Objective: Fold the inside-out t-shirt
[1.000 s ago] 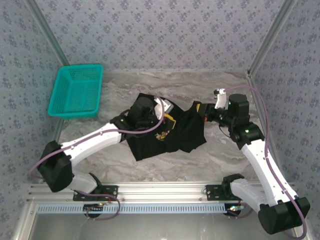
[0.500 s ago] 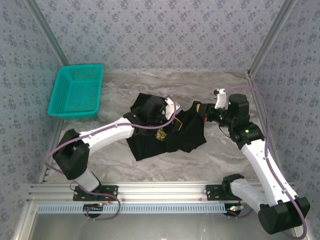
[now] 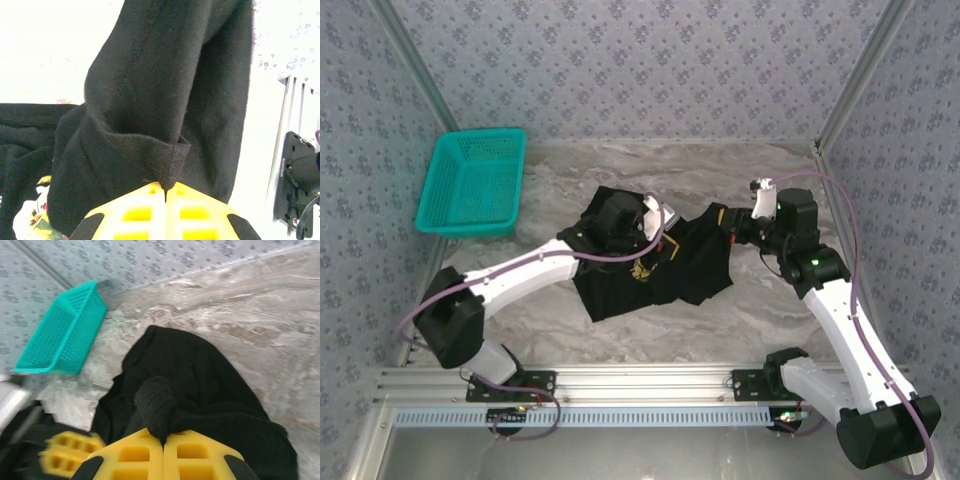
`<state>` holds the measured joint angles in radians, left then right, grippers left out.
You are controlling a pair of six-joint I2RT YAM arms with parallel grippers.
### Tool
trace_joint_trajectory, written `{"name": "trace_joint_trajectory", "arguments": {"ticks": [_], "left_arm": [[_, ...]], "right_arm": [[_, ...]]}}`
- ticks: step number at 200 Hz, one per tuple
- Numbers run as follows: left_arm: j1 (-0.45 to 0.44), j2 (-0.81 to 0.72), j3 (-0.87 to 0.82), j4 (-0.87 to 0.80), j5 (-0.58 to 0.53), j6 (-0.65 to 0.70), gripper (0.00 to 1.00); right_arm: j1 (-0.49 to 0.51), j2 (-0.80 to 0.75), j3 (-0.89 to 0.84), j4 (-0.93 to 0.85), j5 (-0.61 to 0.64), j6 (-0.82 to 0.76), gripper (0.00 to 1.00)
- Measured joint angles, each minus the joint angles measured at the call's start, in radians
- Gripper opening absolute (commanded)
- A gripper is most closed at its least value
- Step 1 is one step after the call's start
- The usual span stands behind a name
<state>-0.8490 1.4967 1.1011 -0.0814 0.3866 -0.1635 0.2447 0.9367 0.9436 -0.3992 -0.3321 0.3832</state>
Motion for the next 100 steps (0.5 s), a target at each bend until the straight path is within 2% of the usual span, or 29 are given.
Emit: {"name": "trace_joint_trajectory", "arguments": {"ticks": [41,100], "left_arm": [[0.032,-0.149,-0.091,0.034,0.012,0.003,0.00],[0.082,-0.240,-0.205,0.131,0.041,0.005,0.00]], "right_arm": [[0.005,0.000,0.000,-0.048,0.077,-0.008,0.00],[0.018,0.000,-0.001,-0.074,0.105,-0.027,0.00]]}}
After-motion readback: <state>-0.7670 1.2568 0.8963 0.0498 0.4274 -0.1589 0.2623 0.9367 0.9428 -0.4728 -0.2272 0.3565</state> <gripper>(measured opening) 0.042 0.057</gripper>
